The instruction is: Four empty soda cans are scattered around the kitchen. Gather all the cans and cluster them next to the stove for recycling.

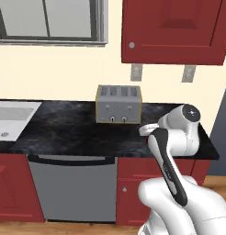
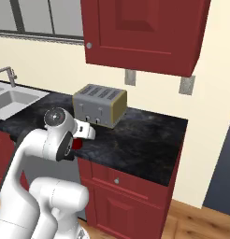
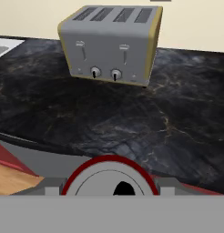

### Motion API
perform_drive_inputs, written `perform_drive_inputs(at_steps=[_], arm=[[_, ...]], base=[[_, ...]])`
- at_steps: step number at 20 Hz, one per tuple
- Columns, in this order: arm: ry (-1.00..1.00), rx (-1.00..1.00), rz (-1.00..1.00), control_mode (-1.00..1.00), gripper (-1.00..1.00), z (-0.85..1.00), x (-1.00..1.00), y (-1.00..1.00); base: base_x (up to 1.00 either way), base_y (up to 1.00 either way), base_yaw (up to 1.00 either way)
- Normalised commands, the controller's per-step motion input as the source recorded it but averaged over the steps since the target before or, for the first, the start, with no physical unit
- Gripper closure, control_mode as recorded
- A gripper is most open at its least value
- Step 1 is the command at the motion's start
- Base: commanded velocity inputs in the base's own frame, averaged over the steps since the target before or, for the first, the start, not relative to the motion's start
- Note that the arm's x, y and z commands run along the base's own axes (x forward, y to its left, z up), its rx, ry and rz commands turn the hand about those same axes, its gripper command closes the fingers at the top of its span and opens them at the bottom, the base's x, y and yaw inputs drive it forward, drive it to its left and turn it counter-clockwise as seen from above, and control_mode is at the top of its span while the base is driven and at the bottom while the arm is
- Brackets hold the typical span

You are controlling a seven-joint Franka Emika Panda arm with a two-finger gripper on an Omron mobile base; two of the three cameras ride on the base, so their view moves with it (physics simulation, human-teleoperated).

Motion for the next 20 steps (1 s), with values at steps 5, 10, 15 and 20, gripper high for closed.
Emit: perform_drive_inputs(at_steps=[5,10,15,20], arm=[[0.0,0.0,0.0,1.0,1.0,0.0,0.0,0.0],[0.0,0.0,0.0,1.0,1.0,0.0,0.0,0.0],[0.0,0.0,0.0,1.0,1.0,0.0,0.0,0.0],[0.0,0.0,0.0,1.0,1.0,0.0,0.0,0.0]], base=[[0.0,0.26,0.46],[0.0,0.32,0.43],[0.0,0.41,0.34],[0.0,0.54,0.26]])
